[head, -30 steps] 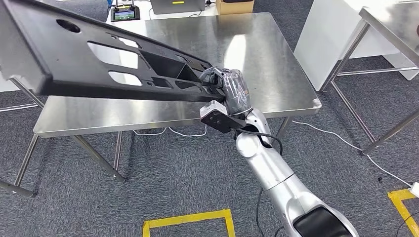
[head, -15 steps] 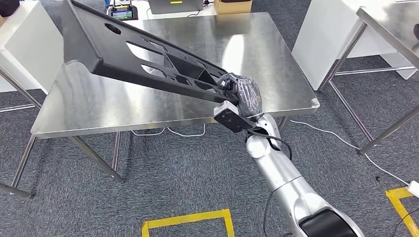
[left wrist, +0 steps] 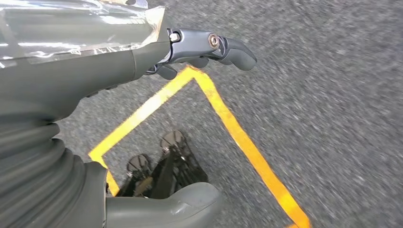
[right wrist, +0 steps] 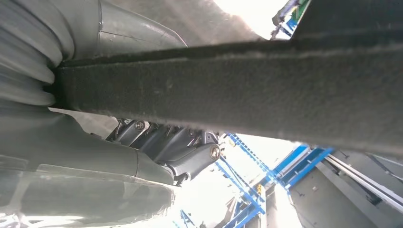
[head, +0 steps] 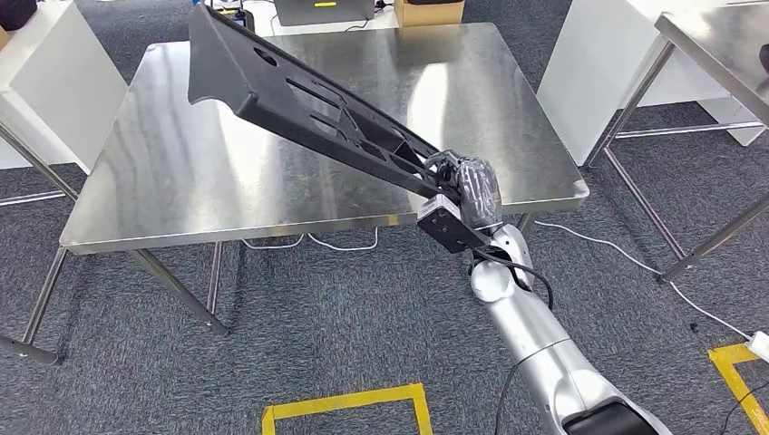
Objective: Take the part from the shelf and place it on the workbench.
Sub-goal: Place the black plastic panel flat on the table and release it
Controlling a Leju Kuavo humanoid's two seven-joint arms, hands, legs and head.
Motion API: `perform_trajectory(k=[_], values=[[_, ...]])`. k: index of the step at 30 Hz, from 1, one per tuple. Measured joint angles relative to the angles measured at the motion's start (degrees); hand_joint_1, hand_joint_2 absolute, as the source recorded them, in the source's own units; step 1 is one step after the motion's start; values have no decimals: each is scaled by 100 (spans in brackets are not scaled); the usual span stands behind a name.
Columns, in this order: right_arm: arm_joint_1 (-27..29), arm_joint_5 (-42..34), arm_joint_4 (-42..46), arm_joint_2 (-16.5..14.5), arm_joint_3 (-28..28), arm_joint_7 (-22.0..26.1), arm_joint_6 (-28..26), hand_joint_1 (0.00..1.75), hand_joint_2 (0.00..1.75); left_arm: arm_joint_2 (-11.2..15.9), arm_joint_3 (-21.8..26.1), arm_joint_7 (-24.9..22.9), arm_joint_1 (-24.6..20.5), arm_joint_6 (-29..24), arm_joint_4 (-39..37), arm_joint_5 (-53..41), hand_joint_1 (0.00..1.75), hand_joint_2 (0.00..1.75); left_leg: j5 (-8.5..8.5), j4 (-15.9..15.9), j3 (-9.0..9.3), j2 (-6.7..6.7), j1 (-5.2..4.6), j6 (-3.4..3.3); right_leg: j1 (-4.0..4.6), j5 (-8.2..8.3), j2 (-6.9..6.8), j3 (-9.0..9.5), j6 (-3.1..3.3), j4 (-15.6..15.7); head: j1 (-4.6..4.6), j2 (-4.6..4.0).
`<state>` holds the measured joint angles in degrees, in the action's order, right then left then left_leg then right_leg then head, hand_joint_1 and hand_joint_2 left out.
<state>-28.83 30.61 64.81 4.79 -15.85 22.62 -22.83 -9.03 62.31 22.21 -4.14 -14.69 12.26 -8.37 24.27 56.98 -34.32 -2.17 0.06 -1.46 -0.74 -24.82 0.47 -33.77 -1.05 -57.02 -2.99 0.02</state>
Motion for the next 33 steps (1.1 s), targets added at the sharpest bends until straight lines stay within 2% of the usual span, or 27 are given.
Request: perform_trajectory(k=[9,12,14,15,17,19,20,21,23,24,25,28,30,31,33], values=[[297,397,280,174,33,-161,-92,175,175,2,-2,-238,1,-88,0,-61,0,175,13,21,-11,0,-2,-14,-21,4,1,4,-10,8,0,0],[346,431,355,225,55,-165,-104,175,175,14,-3,-246,1,-96,0,-87,0,175,58,34,-21,0,-9,-107,-47,4,3,24,-52,45,2,0],[376,455,422,256,67,-166,-119,175,175,4,-6,-250,2,-106,0,-104,0,175,17,-133,102,5,28,-187,-18,-11,-3,24,-76,20,-6,0],[386,471,447,274,71,-165,-131,175,175,-4,-7,-253,2,-114,0,-108,0,175,-16,-226,182,12,46,-223,-6,-61,-6,-23,-76,-98,-9,-1],[417,498,470,316,78,-164,-157,175,175,-20,-8,-265,1,-127,0,-109,0,175,-38,-320,294,24,64,-251,-14,-304,-13,-309,-60,-677,-18,-2],[476,512,482,353,81,-168,-168,175,175,-31,-8,-278,1,-138,0,-109,0,175,-7,-310,321,24,72,-230,-46,-546,-15,-697,-84,-1367,-16,-2],[512,517,488,369,82,-171,-169,175,175,-38,-7,-283,3,-141,0,-108,0,175,16,-299,333,18,83,-205,-70,-553,-16,-789,-129,-1491,-15,-2],[539,520,497,382,83,-174,-169,175,175,-48,-7,-287,6,-143,-1,-106,0,175,49,-274,345,11,104,-168,-99,-459,-17,-754,-201,-1371,-15,-2],[565,523,520,400,84,-177,-170,175,175,-58,-6,-292,11,-144,0,-103,0,175,159,-164,359,2,153,-58,-170,-131,-25,-413,-369,-649,-17,-2],[570,524,531,404,83,-178,-171,175,175,-53,-6,-292,8,-144,1,-102,0,175,234,-83,348,-3,159,6,-184,-24,-22,-246,-405,-333,-27,-2],[576,523,541,406,82,-179,-173,175,175,-45,-7,-292,4,-145,2,-102,0,175,298,-16,331,-7,152,54,-190,15,-19,-147,-380,-171,-26,-1],[611,526,567,411,86,-194,-182,175,175,-39,-7,-294,2,-148,0,-102,0,175,401,54,330,-9,155,120,-165,-70,-2,-109,-157,-202,16,-1],[623,533,592,416,90,-201,-184,175,175,-38,-6,-294,1,-150,0,-101,0,175,499,239,277,70,184,149,-153,-126,1,-56,-53,-209,26,-1],[622,539,606,417,91,-201,-184,175,175,-38,-7,-294,-3,-149,0,-101,0,175,603,495,149,125,190,164,-140,-155,-3,-15,-4,-207,27,0],[626,556,619,416,91,-203,-184,175,175,-39,-7,-294,-4,-148,0,-102,0,175,851,1273,-329,197,182,170,-89,-218,-15,51,70,-206,28,0]])
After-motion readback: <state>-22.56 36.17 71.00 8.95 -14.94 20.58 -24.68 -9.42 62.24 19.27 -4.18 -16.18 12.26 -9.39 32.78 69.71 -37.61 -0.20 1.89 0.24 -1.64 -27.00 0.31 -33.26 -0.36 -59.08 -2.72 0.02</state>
